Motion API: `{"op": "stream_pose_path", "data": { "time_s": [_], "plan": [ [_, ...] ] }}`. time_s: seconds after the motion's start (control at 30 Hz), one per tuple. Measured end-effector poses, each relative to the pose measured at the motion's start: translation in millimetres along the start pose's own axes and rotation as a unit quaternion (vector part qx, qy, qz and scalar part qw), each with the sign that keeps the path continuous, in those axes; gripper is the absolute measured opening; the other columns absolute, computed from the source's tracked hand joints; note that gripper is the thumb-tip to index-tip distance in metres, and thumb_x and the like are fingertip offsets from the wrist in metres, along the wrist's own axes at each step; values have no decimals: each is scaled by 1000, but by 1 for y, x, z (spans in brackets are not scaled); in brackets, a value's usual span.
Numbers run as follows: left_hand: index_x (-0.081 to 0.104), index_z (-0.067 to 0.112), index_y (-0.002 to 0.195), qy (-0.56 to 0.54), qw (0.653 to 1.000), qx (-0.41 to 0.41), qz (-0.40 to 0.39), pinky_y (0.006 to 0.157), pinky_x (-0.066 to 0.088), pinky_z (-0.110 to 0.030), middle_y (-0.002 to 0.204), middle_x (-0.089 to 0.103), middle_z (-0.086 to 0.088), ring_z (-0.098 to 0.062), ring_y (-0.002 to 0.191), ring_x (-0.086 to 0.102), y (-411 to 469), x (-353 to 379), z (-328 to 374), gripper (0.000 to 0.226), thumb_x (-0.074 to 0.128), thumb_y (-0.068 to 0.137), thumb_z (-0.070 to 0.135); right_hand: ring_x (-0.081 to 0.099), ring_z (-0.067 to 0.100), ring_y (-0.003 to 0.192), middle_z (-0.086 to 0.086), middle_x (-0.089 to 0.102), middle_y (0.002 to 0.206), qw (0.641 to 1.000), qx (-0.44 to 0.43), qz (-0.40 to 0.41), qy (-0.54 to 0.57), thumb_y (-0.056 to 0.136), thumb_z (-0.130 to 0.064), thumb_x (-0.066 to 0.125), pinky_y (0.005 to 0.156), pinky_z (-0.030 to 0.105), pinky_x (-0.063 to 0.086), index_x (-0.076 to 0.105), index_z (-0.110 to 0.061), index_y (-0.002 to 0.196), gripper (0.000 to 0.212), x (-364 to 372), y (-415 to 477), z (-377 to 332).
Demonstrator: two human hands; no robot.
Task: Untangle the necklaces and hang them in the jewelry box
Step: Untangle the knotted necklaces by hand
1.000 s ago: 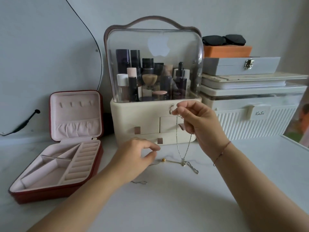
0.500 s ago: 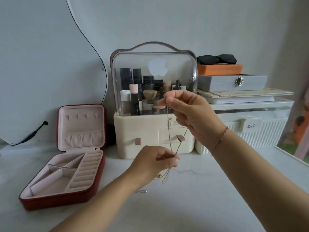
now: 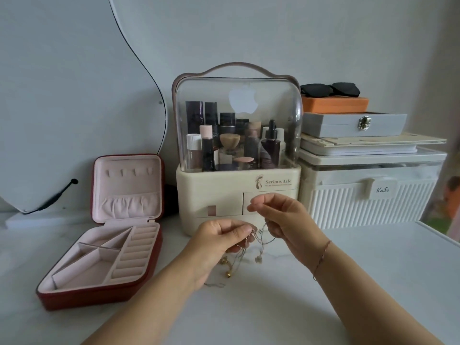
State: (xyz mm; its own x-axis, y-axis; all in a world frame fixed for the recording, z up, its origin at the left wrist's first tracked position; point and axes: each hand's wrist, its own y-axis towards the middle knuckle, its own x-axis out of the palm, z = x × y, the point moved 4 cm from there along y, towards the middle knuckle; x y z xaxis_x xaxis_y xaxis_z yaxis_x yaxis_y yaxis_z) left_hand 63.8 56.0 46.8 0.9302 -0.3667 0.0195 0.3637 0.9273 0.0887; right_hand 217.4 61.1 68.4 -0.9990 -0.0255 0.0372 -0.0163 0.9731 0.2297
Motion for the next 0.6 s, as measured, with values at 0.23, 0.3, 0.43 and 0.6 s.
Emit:
{"op": "stream_pose_path", "data": {
  "time_s": [0.23, 0.3, 0.43, 0.6],
  "plan": [
    [73, 8, 88, -44, 999, -4, 6, 67, 46, -21, 75, 69, -2, -11, 70, 60, 5, -6, -3, 29, 68, 73, 31, 40, 8, 47, -7, 59, 64, 994, 7, -61, -91, 89, -11, 64, 47, 19, 32, 67, -5, 88, 7, 9, -11, 4],
    [73, 8, 89, -58, 998, -7, 12, 68, 47, -21, 75, 69, -2, -11, 70, 61, 6, -7, -5, 31, 68, 70, 33, 42, 7, 49, -7, 57, 65, 992, 13, -72, -99, 90, -15, 63, 50, 19, 33, 66, -3, 88, 13, 10, -13, 5],
    [71, -1, 95, -59, 998, -8, 16, 64, 45, -20, 70, 65, 0, -9, 67, 58, 9, -9, -5, 46, 69, 68, 37, 41, 5, 51, -15, 60, 63, 992, 19, -90, -92, 91, -22, 60, 51, 18, 32, 63, 6, 96, 29, 10, -13, 4],
    [74, 12, 79, -58, 998, -1, 37, 67, 42, -22, 64, 61, 4, -6, 61, 53, 9, -10, -5, 31, 70, 64, 40, 35, 9, 51, -5, 50, 60, 986, 8, -125, -110, 73, -32, 71, 54, 18, 32, 65, -5, 84, 29, 14, -13, 5]
  ]
}}
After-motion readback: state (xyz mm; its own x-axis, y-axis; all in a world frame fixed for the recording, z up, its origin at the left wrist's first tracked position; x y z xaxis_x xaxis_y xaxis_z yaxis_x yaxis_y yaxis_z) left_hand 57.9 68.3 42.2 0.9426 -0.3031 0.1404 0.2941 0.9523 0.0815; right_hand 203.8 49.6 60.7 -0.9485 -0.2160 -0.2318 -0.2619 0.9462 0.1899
